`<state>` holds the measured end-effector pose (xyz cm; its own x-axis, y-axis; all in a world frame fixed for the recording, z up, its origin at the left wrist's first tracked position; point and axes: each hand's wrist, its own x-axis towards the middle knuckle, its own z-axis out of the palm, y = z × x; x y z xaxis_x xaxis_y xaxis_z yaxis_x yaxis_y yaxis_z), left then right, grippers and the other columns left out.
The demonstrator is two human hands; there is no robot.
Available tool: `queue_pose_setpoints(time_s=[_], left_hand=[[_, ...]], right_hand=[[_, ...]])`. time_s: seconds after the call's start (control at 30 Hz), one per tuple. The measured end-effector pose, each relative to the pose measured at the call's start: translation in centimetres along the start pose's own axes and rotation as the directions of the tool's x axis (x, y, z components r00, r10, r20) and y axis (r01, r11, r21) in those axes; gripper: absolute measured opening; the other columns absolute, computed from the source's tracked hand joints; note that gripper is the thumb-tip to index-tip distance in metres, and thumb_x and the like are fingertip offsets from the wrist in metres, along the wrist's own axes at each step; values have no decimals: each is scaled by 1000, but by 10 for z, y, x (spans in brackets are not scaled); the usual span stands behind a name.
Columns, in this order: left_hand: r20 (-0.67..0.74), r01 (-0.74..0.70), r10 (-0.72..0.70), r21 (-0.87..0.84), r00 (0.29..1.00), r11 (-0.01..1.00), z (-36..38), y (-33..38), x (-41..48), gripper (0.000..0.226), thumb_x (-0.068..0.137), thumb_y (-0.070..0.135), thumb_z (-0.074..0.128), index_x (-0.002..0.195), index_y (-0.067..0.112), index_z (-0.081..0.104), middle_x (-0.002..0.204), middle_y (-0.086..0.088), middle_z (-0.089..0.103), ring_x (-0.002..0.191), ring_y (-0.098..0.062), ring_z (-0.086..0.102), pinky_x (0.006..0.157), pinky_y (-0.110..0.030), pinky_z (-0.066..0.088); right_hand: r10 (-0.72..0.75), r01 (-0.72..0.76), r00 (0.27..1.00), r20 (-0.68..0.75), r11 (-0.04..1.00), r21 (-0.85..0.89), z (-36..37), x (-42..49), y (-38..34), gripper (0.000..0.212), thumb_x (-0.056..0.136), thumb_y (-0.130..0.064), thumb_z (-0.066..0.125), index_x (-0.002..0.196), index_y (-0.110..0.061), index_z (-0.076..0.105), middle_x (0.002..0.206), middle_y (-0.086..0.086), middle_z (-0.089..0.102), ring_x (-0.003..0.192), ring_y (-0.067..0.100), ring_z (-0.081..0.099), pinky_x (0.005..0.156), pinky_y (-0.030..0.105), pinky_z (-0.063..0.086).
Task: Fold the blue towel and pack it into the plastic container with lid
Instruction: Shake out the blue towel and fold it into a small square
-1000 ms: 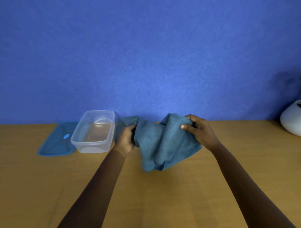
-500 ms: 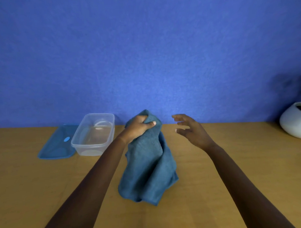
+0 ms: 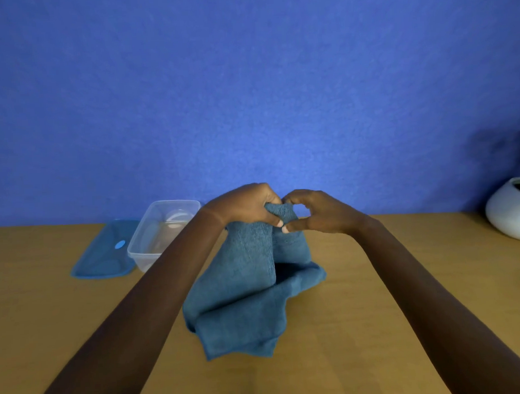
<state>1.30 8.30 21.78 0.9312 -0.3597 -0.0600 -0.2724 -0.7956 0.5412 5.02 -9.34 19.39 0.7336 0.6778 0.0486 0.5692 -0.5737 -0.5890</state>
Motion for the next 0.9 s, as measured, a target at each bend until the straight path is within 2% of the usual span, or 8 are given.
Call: queue_pose_setpoints(time_s=[0.1, 0.17, 0.27, 0.4, 0.47, 0.6, 0.7, 0.9], left_hand=[[-41, -8, 7, -9, 999, 1000, -3, -2, -3, 13, 78, 21, 73, 70, 18, 63, 58, 7, 54, 49, 2, 49, 56, -18, 37], [-67, -1, 0, -22, 998, 1000, -5, -4, -6, 18, 76, 24, 74, 65, 22, 60, 59, 5, 54, 54, -7, 50, 58, -23, 37], [-144, 36, -31, 34, 989, 999, -10, -11, -8, 15, 76, 28, 74, 70, 21, 62, 67, 2, 59, 63, -12, 54, 57, -22, 38], [-256, 82, -60, 77, 965, 994, -19, -25, -14, 19, 76, 31, 74, 70, 26, 57, 63, 7, 58, 63, -10, 53, 55, -18, 37], [-293, 118, -84, 100, 952, 988, -23, -34, -16, 16, 76, 33, 73, 73, 21, 62, 68, 0, 63, 67, -14, 55, 56, -22, 38], [-380, 215, -161, 103, 911, 971, -30, -52, -20, 29, 78, 36, 71, 93, 11, 70, 86, -6, 67, 89, -24, 62, 74, -29, 42], [-439, 289, -220, 96, 871, 953, -37, -63, -22, 30, 80, 37, 69, 96, 11, 69, 96, -10, 68, 97, -29, 62, 78, -34, 44], [-567, 406, -280, 107, 774, 907, -46, -77, -26, 26, 81, 37, 67, 83, 11, 65, 81, -7, 58, 96, -33, 62, 69, -30, 37]], right_hand=[[-44, 43, 991, -128, 999, -11, -6, -3, 0, 26, 73, -25, 78, 94, -14, 67, 104, -5, 63, 100, 11, 57, 80, 8, 38], [-83, 73, 968, -236, 996, -52, -13, -5, -1, 24, 72, -23, 79, 87, -9, 68, 101, 4, 68, 96, 17, 60, 79, 15, 43], [-97, 55, 930, -356, 990, -127, -26, -7, -5, 27, 71, -24, 79, 80, -3, 66, 87, 12, 68, 86, 24, 60, 76, 34, 46], [-32, -29, 851, -524, 994, -108, -43, -13, -4, 33, 70, -28, 79, 67, -11, 51, 66, 7, 52, 65, 20, 46, 59, 31, 35], [-25, -57, 810, -586, 991, -120, -51, -16, -3, 34, 70, -30, 80, 69, -15, 49, 66, 8, 50, 65, 20, 44, 60, 31, 35], [-12, -128, 760, -649, 978, -167, -67, -20, 4, 32, 71, -32, 78, 76, -16, 51, 69, 8, 51, 68, 22, 45, 61, 33, 34], [-3, -212, 729, -685, 950, -230, -75, -23, 12, 32, 73, -32, 76, 88, -8, 61, 78, 15, 61, 76, 28, 53, 62, 31, 32], [40, -355, 735, -677, 874, -333, -83, -24, 24, 30, 78, -30, 71, 99, -9, 66, 92, 21, 68, 94, 37, 59, 72, 40, 44]])
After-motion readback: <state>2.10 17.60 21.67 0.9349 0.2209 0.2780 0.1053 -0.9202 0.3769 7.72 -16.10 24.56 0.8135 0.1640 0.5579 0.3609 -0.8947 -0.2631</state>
